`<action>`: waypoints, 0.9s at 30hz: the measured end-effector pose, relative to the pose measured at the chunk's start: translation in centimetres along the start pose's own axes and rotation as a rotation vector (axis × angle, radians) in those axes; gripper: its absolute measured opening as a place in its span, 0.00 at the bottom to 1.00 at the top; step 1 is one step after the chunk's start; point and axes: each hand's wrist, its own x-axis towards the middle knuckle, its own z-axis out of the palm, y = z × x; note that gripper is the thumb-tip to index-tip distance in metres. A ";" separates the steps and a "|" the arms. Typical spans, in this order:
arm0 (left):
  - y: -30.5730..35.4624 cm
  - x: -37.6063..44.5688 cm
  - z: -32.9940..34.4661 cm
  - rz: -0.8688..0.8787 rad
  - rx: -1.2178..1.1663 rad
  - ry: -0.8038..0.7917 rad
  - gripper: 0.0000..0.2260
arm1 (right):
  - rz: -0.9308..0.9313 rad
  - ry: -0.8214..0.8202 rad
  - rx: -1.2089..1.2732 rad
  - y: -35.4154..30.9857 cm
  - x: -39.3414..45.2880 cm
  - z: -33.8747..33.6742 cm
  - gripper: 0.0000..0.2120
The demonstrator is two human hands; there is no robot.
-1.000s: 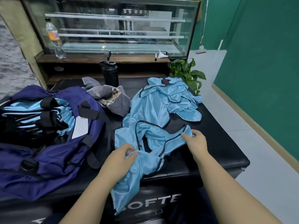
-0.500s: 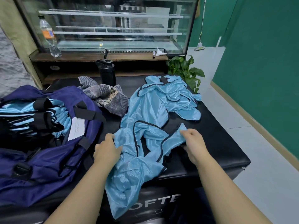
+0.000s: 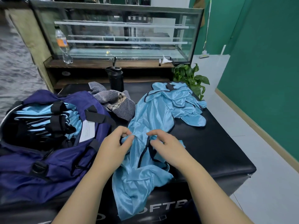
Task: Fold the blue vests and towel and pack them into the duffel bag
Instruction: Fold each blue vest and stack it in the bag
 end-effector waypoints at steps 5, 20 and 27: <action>2.0 -0.6 -1.6 0.051 -0.015 0.019 0.05 | -0.196 0.011 -0.260 -1.7 -0.1 1.3 0.09; 3.9 -0.3 -4.4 0.391 0.426 -0.065 0.19 | -0.306 0.037 -0.181 -4.8 -1.9 -1.7 0.08; 5.2 -1.0 -3.1 0.437 0.243 -0.093 0.15 | -0.290 -0.009 -0.095 -5.9 -2.5 -1.9 0.08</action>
